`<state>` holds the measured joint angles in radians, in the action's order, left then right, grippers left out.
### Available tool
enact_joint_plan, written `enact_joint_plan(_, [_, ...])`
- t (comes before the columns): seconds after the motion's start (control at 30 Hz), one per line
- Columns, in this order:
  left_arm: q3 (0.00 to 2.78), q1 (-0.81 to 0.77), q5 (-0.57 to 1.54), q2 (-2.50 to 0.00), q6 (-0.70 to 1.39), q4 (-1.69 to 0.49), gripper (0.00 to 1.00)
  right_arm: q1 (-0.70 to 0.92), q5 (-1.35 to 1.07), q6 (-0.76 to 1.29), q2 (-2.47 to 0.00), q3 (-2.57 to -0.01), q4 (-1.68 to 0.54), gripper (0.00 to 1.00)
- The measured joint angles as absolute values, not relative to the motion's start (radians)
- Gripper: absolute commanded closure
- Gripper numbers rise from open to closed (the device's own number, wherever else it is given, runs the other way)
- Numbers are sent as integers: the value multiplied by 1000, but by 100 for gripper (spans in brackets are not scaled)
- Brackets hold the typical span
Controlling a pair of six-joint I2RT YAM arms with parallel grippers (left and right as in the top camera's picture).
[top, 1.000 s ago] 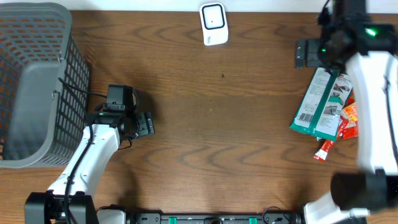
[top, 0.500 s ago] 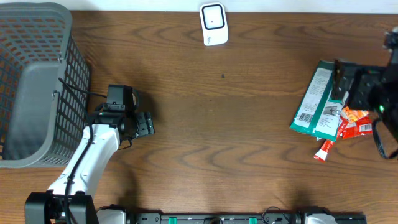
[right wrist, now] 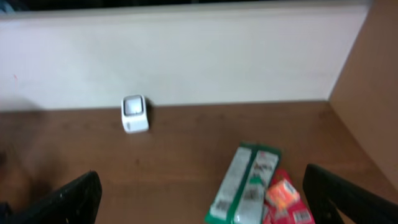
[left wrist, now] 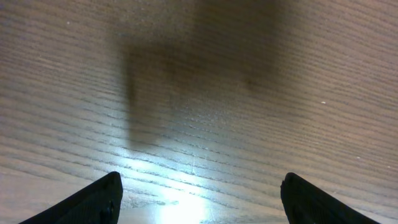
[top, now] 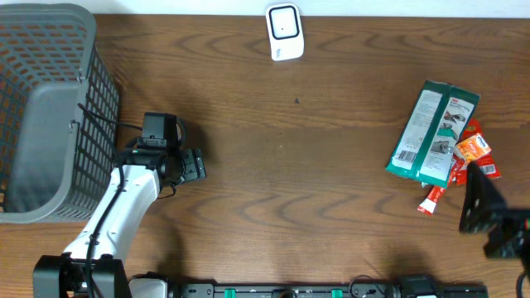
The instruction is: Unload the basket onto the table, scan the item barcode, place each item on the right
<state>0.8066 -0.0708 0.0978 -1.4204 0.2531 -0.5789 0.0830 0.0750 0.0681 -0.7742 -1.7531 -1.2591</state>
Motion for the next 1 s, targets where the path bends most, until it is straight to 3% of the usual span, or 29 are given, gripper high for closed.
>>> enact_joint_plan(0.47, [807, -71, 97, -1420, 253, -580, 17, 83, 76, 68, -371, -1279, -1051, 1])
enact_joint_plan(0.8, [807, -71, 98, -1420, 253, -580, 18, 83, 79, 68, -149, -837, -693, 1])
enact_joint_plan(1.0, [807, -71, 97, -1420, 253, -580, 18, 83, 79, 68, -30, -564, -345, 1])
